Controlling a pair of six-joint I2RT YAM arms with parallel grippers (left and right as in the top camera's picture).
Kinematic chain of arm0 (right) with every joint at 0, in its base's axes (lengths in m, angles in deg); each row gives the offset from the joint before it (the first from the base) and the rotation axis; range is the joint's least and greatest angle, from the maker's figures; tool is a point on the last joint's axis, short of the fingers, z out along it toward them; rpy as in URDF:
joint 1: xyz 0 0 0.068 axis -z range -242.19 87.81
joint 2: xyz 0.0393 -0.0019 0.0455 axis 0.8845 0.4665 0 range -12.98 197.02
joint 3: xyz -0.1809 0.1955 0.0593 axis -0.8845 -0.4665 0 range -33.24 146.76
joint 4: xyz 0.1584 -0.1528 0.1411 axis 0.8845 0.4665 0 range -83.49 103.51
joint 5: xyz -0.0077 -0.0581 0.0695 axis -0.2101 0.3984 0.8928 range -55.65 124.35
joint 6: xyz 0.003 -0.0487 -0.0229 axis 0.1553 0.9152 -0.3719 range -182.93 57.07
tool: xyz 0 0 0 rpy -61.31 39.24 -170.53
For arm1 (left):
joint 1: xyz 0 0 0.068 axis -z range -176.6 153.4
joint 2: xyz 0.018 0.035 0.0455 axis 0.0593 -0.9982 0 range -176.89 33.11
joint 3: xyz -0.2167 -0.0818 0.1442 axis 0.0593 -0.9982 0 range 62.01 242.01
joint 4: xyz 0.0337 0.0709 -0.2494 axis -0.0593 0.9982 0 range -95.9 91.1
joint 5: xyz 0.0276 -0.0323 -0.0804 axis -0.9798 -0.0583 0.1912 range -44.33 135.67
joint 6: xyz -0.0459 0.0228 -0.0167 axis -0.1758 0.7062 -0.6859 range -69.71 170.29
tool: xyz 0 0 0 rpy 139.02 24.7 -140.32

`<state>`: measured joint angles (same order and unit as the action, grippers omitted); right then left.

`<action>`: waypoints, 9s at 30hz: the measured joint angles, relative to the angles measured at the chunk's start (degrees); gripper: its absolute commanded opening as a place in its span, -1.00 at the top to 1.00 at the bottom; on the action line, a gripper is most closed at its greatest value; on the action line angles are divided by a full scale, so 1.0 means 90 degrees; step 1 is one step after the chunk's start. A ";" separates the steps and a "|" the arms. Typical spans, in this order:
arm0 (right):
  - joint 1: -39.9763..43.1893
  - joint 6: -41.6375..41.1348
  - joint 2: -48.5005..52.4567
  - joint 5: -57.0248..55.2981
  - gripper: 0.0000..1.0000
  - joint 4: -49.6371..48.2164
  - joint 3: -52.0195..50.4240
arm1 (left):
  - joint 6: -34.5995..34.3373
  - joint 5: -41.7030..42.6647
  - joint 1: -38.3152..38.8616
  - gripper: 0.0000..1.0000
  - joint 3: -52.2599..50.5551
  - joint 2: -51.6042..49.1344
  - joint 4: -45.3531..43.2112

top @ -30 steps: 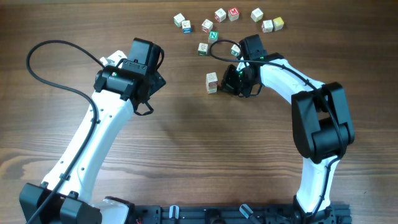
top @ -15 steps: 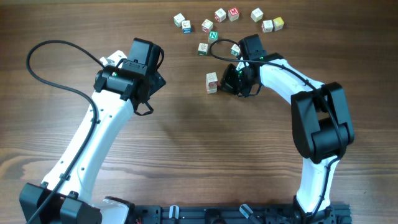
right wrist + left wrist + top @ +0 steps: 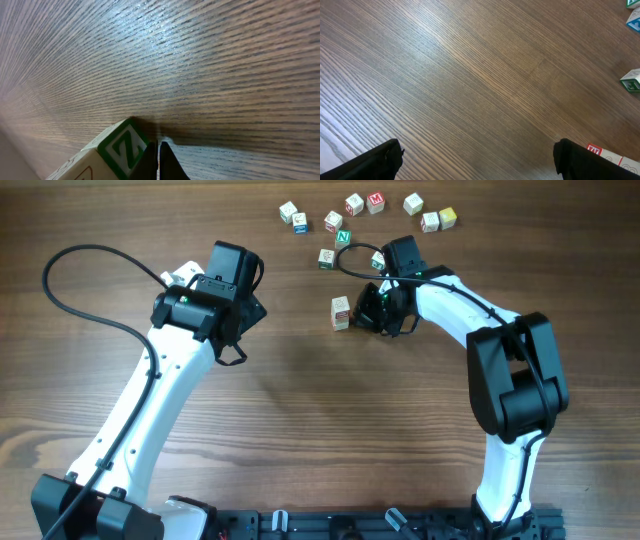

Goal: Form a tower

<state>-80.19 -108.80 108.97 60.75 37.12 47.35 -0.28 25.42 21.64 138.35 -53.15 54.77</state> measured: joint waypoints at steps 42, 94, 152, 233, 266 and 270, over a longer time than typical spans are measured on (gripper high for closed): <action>-0.0153 0.0000 0.0000 -0.0017 0.92 0.0000 0.0000 | 0.0000 0.0000 0.0000 -1.00 0.0000 0.0000 -0.0002; 0.0391 0.1625 -0.4541 -0.3609 -0.99 0.2625 -0.0029 | 0.0000 0.0000 0.0000 -1.00 0.0000 0.0000 0.0000; 0.1282 0.4969 -0.5428 -0.2195 -0.99 0.1443 -0.0036 | 0.0000 0.0000 0.0000 -1.00 0.0000 0.0000 0.0000; 0.2285 0.5003 -1.3464 -0.1632 -0.99 -0.3487 -0.8918 | 0.0000 0.0002 0.0000 -1.00 -0.0005 -0.0005 0.0000; 0.2285 0.5000 -1.3464 -0.1654 -1.00 -0.3473 -0.8915 | -0.0090 0.0019 -0.1644 -1.00 -0.0029 0.6232 0.0051; 0.2285 0.5000 -1.3464 -0.1654 -0.99 -0.3473 -0.8918 | -0.0092 0.0019 -0.1741 -1.00 -0.0029 0.6683 0.0257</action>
<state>-59.62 -63.80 -12.21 45.86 5.86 -32.91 -1.11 25.60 5.97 138.09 7.00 57.08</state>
